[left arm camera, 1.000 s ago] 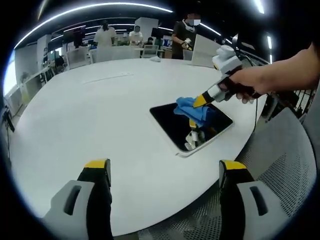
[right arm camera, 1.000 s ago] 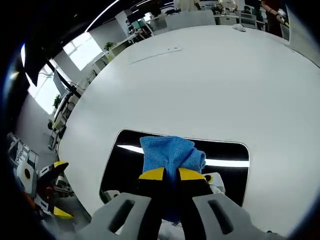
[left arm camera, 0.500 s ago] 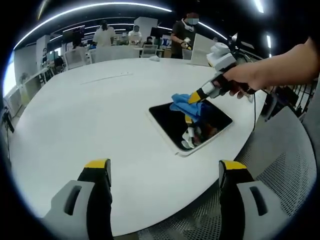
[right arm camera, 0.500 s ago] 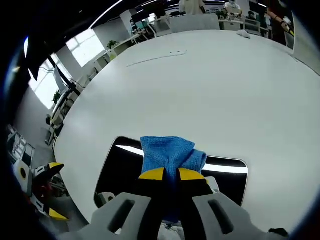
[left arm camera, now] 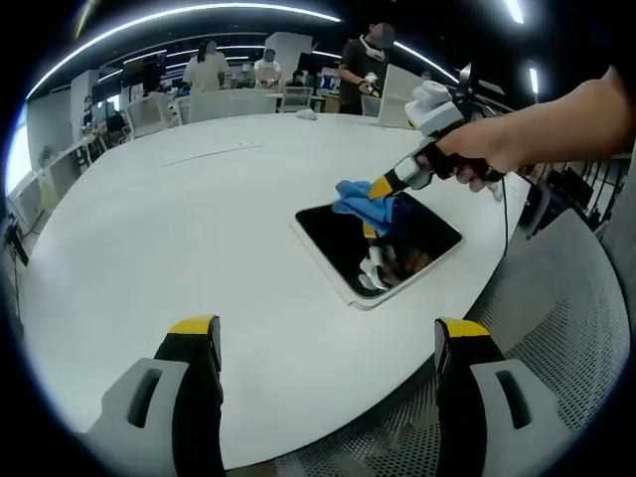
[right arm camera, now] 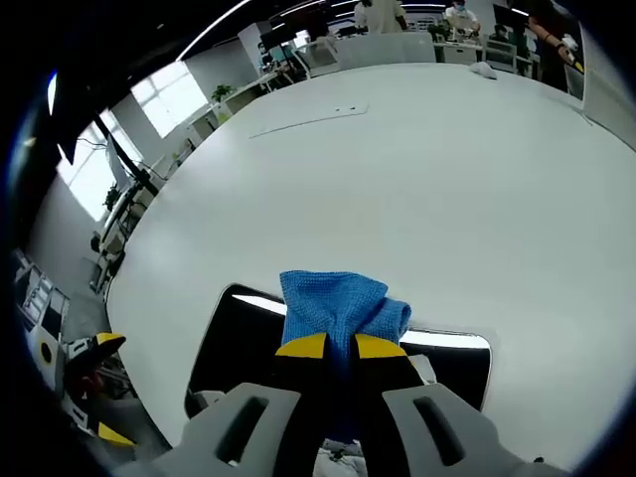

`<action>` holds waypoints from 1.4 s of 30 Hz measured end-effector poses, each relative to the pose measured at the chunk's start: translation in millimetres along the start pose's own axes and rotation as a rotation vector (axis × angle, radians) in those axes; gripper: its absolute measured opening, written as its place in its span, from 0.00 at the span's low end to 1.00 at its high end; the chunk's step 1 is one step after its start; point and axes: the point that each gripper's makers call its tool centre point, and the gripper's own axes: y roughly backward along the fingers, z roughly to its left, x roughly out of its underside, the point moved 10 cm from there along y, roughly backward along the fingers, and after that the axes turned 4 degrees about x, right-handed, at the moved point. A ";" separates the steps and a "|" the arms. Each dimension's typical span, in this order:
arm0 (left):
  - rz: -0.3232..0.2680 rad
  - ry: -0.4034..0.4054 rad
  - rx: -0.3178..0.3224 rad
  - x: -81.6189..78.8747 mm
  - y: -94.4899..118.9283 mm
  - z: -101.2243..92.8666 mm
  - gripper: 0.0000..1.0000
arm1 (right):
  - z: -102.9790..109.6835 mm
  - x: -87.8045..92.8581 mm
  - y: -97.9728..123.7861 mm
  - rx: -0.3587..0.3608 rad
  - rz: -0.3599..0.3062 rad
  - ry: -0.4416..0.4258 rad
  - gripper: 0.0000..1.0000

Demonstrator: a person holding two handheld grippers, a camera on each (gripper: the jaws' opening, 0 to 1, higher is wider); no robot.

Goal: Wipe the mirror surface with the cleaning cloth until all visible marks leave the cleaned area.

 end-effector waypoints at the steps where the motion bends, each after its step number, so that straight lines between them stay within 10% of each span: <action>1: 0.002 -0.001 -0.001 0.2 0.0 0.1 0.88 | -1.0 -0.5 -1.6 -0.001 0.002 -0.009 0.04; 42: -0.012 0.016 -0.008 -1.0 0.5 -0.1 0.90 | -38.5 2.4 4.4 0.029 0.004 0.006 0.04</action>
